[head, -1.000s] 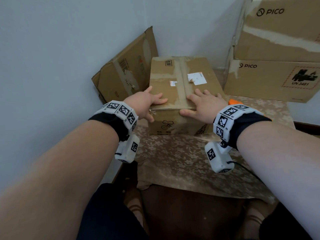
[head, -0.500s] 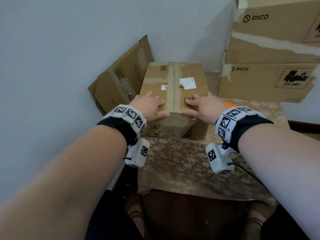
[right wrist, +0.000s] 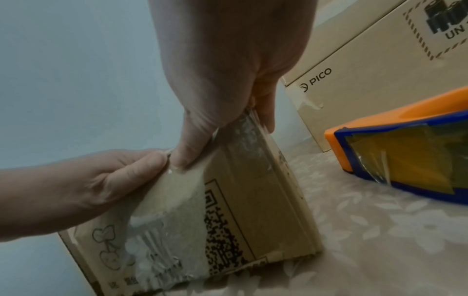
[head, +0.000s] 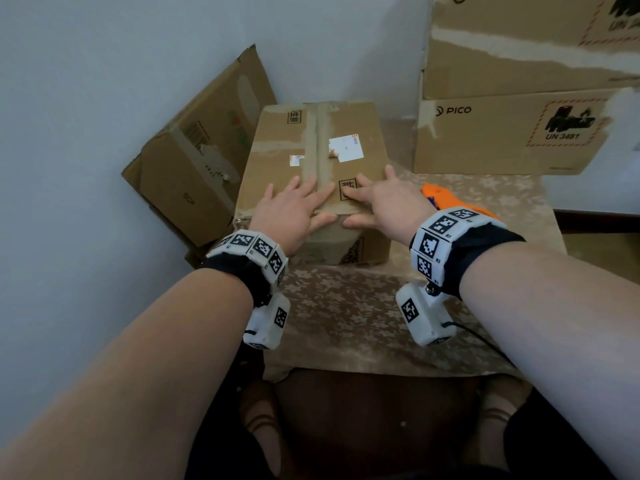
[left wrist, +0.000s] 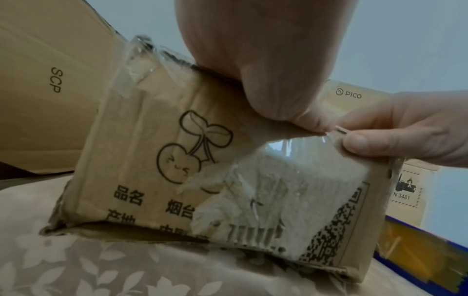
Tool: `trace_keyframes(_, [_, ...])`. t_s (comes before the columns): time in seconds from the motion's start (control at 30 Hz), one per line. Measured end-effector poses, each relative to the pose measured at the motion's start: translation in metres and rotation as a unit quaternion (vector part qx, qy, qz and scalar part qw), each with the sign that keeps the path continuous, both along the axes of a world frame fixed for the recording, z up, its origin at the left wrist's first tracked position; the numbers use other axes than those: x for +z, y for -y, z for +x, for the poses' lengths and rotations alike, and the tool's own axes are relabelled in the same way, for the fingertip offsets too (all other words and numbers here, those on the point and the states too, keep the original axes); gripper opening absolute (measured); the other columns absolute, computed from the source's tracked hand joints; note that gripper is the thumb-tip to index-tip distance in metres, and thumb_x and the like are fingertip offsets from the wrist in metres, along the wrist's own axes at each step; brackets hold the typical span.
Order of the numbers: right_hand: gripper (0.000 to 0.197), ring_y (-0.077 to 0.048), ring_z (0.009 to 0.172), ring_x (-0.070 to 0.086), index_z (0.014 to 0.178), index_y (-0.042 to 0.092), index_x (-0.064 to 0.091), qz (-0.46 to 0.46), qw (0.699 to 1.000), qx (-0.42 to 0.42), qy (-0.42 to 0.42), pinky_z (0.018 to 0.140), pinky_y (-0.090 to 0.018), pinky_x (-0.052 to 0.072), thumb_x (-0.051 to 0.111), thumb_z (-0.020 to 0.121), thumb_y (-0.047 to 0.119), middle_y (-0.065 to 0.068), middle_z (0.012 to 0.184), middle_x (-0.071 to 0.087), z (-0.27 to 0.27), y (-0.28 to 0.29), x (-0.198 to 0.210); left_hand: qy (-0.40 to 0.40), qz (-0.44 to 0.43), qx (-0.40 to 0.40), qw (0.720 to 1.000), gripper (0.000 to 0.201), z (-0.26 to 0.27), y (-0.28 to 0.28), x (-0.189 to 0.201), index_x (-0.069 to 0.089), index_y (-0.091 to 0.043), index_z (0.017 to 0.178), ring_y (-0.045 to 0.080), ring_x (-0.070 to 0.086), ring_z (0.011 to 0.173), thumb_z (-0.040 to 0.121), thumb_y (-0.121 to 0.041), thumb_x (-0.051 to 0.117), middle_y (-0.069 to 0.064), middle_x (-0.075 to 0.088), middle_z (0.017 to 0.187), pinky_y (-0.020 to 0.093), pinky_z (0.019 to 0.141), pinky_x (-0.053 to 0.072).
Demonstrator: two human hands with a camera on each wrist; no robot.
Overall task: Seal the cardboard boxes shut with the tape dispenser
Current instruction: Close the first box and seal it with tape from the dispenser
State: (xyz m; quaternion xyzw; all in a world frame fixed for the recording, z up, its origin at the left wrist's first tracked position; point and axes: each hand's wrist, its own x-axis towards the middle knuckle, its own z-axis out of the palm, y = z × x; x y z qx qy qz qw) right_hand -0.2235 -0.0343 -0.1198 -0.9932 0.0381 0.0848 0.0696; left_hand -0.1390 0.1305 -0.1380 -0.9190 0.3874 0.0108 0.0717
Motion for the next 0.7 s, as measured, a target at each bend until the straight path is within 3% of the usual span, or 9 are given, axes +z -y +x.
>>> trace_keyframes(0.13, [0.073,-0.038,0.146,0.006,0.150,0.033,0.027,0.029,1.000,0.010,0.004,0.114,-0.051,0.020,0.055,0.088,0.057,0.004,0.160,0.018,0.002,0.006,-0.003,-0.027,0.015,0.014,0.999,0.066,-0.001,0.003,0.007,0.008,-0.042,0.150,0.022,0.011,0.147,0.091,-0.065,0.027,-0.004,0.010,0.160,0.055,0.116,0.013])
trace_keyframes(0.23, [0.071,-0.029,0.147,0.011,0.148,0.034,0.033,0.064,0.997,0.016,0.035,0.118,-0.046,0.016,0.054,0.086,0.061,0.005,0.159,0.019,0.002,0.018,-0.005,-0.058,0.033,0.026,0.997,0.076,-0.002,0.005,0.013,0.006,-0.043,0.149,0.022,0.009,0.147,0.084,-0.072,0.033,-0.005,0.007,0.160,0.060,0.114,0.009])
trace_keyframes(0.3, [0.068,-0.026,0.148,0.012,0.146,0.035,0.036,0.079,0.995,0.013,0.052,0.119,-0.044,0.015,0.049,0.086,0.064,0.002,0.160,0.017,0.003,0.027,-0.007,-0.064,0.026,0.043,0.997,0.076,-0.004,0.007,0.014,0.006,-0.044,0.149,0.023,0.009,0.147,0.082,-0.077,0.023,-0.006,0.008,0.160,0.063,0.112,0.007])
trace_keyframes(0.4, [0.067,-0.031,0.148,0.004,0.146,0.042,0.033,0.108,0.992,-0.007,0.059,0.119,-0.050,0.013,0.045,0.085,0.069,-0.002,0.162,0.003,-0.002,0.032,-0.019,-0.048,0.009,0.072,0.996,0.077,-0.009,0.012,0.009,0.007,-0.044,0.149,0.024,0.010,0.147,0.081,-0.079,0.010,-0.008,0.010,0.160,0.066,0.111,0.006])
trace_keyframes(0.57, [0.063,-0.026,0.145,0.020,0.147,0.041,0.032,0.149,0.986,-0.006,0.080,0.116,-0.040,0.026,0.048,0.089,0.061,-0.002,0.162,-0.003,-0.006,0.030,-0.030,0.018,0.002,0.085,0.996,0.083,-0.014,0.016,-0.004,0.009,-0.043,0.149,0.026,0.015,0.146,0.075,-0.080,0.002,-0.007,0.017,0.158,0.063,0.112,0.009])
trace_keyframes(0.7, [0.069,-0.028,0.145,0.022,0.147,0.042,0.029,0.140,0.988,0.017,0.060,0.115,-0.041,0.028,0.057,0.086,0.057,0.004,0.162,-0.002,-0.002,0.030,-0.030,0.013,0.015,0.088,0.996,0.087,-0.012,0.019,-0.003,0.008,-0.042,0.149,0.027,0.014,0.146,0.072,-0.081,0.005,-0.006,0.015,0.159,0.062,0.112,0.011])
